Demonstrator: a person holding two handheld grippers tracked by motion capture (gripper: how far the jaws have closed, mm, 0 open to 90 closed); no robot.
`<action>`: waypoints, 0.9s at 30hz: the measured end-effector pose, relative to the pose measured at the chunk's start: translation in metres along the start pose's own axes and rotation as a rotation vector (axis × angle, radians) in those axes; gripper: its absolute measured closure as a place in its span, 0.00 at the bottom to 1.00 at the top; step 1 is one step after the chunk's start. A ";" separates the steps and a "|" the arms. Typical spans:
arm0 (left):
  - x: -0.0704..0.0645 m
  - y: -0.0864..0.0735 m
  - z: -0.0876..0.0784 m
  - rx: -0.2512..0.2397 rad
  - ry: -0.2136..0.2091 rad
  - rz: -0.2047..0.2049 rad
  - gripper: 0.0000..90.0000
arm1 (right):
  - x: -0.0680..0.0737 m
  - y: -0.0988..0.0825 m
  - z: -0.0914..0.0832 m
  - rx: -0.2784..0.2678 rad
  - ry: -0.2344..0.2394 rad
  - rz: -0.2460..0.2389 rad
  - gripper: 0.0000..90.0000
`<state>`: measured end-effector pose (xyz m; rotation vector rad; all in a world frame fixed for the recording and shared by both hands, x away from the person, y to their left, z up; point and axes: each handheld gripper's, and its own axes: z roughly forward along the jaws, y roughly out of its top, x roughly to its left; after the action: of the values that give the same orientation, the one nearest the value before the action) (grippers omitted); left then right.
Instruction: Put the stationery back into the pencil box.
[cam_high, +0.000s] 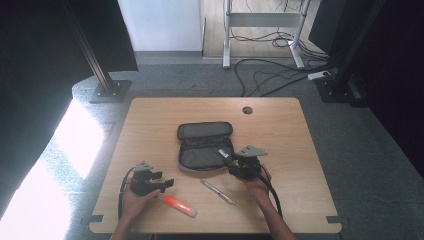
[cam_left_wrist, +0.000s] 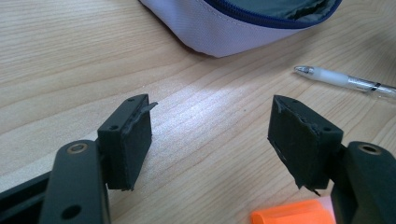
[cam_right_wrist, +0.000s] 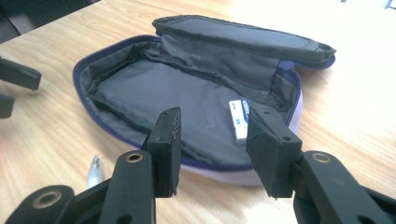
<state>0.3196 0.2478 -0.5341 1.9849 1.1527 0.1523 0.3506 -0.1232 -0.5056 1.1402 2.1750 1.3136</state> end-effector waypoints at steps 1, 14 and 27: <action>0.000 0.000 0.000 0.000 0.000 0.000 0.34 | 0.000 -0.001 -0.001 -0.001 0.000 -0.001 0.61; 0.000 0.000 0.000 0.004 0.000 0.002 0.34 | 0.011 -0.019 -0.017 -0.003 0.040 0.020 0.60; -0.002 0.001 -0.002 -0.002 0.007 0.014 0.34 | 0.021 -0.030 -0.032 -0.018 0.053 0.017 0.60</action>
<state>0.3184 0.2472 -0.5315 1.9922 1.1433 0.1676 0.3033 -0.1325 -0.5127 1.1310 2.1913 1.3828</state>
